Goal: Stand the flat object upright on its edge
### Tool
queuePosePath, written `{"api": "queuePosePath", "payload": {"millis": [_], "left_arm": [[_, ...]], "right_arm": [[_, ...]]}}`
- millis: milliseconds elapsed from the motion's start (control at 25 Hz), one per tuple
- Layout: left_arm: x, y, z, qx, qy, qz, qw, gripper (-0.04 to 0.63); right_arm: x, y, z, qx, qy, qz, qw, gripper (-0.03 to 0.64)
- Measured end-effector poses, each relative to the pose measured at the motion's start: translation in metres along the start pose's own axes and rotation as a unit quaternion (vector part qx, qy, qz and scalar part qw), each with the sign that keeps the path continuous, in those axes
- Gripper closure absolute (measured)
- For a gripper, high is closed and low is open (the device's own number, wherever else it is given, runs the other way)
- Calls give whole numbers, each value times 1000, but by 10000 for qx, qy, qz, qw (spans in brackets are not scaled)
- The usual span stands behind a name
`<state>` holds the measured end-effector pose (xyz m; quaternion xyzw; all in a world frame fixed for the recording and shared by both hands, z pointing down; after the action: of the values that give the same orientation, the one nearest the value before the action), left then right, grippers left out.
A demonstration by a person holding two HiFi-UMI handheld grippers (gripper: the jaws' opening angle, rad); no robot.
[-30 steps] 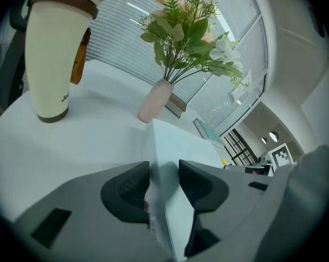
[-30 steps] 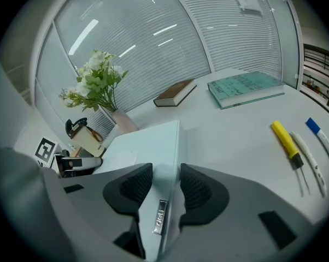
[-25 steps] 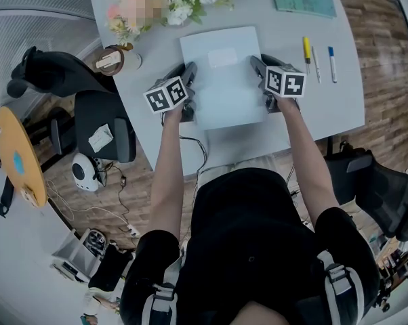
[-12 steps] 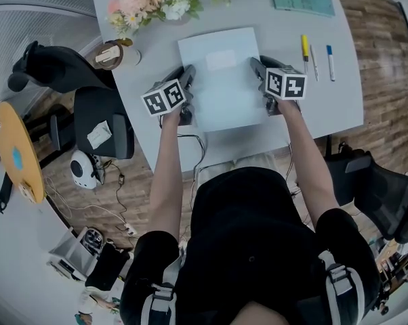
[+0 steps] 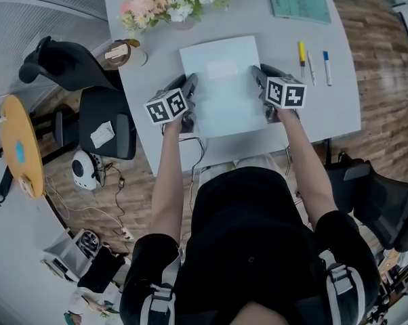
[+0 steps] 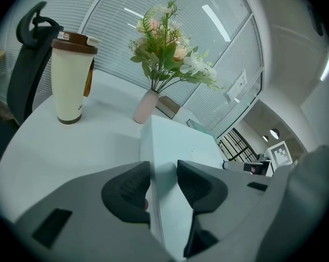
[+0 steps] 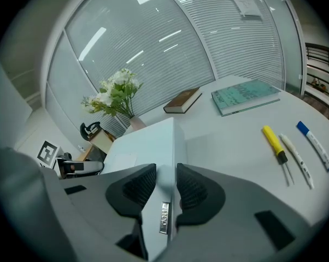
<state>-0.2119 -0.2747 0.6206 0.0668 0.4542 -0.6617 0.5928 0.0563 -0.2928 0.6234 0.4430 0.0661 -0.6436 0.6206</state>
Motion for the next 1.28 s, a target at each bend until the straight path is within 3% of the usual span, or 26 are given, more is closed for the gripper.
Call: {"api": "queuePosePath", "payload": {"millis": [600, 1280], "left_arm": [[-10, 34, -52, -6, 441, 215, 9988, 431], [-8, 66, -92, -10, 990, 381, 9944, 431]], "right_arm": [[-7, -15, -48, 568, 374, 55, 9977, 486], [9, -29, -84, 905, 710, -319, 9929, 489]]}}
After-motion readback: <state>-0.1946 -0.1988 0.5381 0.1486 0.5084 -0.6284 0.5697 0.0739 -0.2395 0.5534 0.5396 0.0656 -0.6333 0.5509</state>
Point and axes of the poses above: the fingertips, and each gripper's own axes: z forward along the fingers, y to its right, x out of its top, the point moved 5 cm from there along -z, backward along the fingers, and after that the axes turned 5 degrees about y, right-handed, at the moved point
